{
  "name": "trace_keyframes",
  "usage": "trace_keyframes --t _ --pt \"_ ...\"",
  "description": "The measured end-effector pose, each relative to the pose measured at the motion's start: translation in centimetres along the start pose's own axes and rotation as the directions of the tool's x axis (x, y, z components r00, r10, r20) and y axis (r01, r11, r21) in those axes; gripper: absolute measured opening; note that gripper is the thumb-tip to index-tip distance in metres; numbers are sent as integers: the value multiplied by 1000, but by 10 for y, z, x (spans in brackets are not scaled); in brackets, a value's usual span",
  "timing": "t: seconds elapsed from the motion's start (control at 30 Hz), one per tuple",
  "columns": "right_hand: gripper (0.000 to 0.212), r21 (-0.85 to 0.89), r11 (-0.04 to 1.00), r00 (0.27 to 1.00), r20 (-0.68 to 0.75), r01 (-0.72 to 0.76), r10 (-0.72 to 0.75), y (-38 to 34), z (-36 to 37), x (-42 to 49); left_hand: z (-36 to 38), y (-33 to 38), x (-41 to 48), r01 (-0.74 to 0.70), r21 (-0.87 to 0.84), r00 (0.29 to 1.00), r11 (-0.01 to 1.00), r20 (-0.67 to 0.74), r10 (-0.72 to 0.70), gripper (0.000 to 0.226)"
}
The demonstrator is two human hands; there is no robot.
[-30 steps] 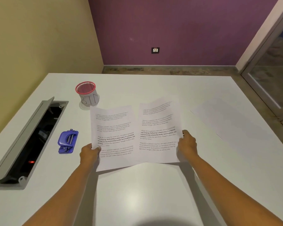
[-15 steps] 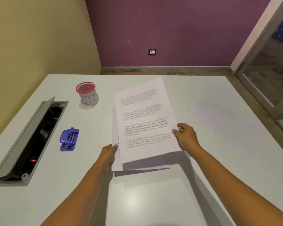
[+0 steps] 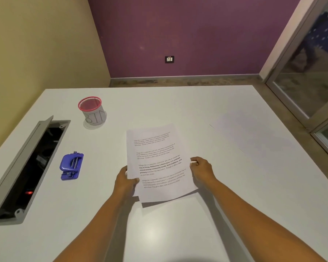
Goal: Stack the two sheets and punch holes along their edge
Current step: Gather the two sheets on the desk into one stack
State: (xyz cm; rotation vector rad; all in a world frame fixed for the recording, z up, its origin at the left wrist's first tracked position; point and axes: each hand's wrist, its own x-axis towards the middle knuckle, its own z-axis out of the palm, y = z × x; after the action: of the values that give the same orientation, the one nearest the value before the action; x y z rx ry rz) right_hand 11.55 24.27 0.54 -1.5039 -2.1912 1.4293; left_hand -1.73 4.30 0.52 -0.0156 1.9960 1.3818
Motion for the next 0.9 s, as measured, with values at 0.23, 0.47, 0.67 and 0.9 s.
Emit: trace_keyframes --t 0.23,0.47,0.67,0.9 --pt "31 -216 975 996 -62 54 -69 26 -51 23 5 8 4 -65 40 998 997 -16 65 61" --pt "38 -511 860 991 -113 1 -68 71 -117 62 17 8 9 -79 23 997 997 -23 80 57" --pt "51 -616 784 991 -134 -73 -13 91 -153 84 24 8 16 -73 43 997 996 -24 74 53" --pt "66 -654 740 987 -84 -160 139 110 -161 88 33 7 20 -51 48 998 998 -25 52 52"
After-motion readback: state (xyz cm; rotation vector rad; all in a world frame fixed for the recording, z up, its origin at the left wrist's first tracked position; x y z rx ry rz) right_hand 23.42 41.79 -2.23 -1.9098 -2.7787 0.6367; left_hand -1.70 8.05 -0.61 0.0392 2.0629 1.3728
